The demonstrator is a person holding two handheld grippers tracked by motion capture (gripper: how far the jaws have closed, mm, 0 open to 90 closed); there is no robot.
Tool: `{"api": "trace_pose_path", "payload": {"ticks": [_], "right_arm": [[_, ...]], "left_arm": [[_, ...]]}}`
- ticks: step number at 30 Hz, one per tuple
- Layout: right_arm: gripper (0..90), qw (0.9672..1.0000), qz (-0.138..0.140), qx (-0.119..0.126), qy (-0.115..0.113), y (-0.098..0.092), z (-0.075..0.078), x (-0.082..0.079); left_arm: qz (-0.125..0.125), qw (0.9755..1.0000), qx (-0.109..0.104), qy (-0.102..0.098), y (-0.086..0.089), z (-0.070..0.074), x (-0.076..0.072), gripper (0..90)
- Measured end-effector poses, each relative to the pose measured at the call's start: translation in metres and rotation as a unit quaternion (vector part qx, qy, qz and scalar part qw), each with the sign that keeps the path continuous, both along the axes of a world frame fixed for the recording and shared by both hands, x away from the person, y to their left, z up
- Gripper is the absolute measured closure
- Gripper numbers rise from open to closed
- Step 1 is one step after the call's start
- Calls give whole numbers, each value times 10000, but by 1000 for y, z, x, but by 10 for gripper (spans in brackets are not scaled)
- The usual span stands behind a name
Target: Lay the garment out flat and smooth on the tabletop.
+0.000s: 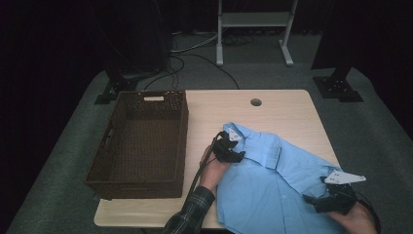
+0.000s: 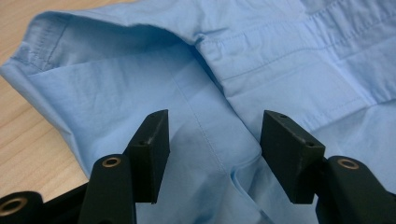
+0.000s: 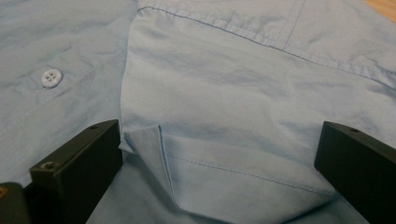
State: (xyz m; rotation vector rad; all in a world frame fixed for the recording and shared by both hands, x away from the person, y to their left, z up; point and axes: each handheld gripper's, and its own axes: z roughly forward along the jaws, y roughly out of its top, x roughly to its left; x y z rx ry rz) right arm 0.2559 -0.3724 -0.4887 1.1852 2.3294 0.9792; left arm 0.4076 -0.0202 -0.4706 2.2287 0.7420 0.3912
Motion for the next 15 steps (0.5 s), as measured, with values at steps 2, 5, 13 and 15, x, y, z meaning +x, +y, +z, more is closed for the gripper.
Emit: {"api": "trace_pose_path", "payload": {"ticks": [2,5,13,15], "right_arm": [[0,10000,-3,1,1,0,0,0],[0,10000,-5,2,1,0,0,0],[0,10000,-8,0,1,0,0,0],[0,10000,-11,0,3,0,0,0]], "left_arm": [[-22,10000,64,-11,-1,-2,-1,487],[-83,9999,101,10,-1,-3,-1,608],[-61,9999,47,-89,0,5,-4,892],[-25,9999,-40,-105,3,8,-4,892]]}}
